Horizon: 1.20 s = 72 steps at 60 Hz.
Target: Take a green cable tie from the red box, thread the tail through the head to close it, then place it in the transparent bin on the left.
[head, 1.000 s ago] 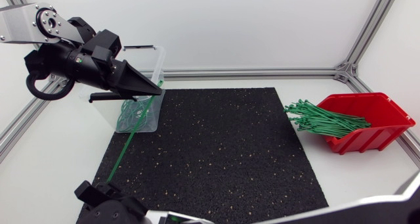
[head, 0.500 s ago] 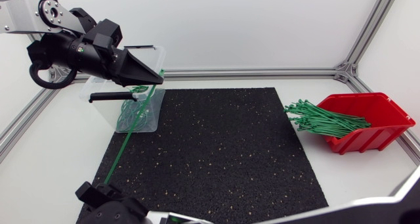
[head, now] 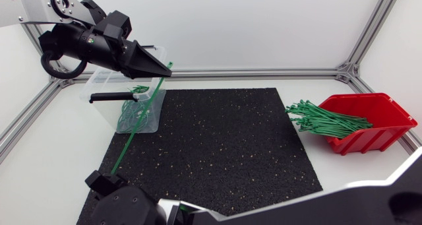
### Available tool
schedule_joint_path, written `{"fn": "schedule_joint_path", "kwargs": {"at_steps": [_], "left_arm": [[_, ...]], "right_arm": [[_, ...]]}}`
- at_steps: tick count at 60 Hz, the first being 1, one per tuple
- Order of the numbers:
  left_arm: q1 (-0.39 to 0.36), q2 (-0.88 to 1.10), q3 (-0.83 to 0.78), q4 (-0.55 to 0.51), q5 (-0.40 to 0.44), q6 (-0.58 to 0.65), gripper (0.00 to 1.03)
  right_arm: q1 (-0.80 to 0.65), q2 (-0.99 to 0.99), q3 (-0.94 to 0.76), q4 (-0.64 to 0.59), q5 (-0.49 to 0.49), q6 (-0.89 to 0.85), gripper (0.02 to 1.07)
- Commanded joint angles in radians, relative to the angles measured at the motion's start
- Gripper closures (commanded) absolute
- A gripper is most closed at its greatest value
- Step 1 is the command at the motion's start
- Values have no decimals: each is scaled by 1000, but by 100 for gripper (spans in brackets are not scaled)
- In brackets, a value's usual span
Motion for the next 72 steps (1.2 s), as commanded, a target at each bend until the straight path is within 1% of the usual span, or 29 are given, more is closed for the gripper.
{"fn": "schedule_joint_path", "kwargs": {"at_steps": [1,12,23,49,72], "left_arm": [[-6,35,52,-29,12,14,100],[-14,70,122,-58,12,13,100],[-28,95,152,-72,12,11,100],[-17,159,241,-81,11,-9,100],[-29,175,230,-83,11,-7,100]], "right_arm": [[-17,-4,-42,24,-9,-43,78],[-54,-35,-63,36,-29,-52,78],[-93,-67,-83,55,-52,-66,78],[-103,-119,-140,85,-72,-78,78],[-103,-105,-129,116,-83,-80,77]]}}
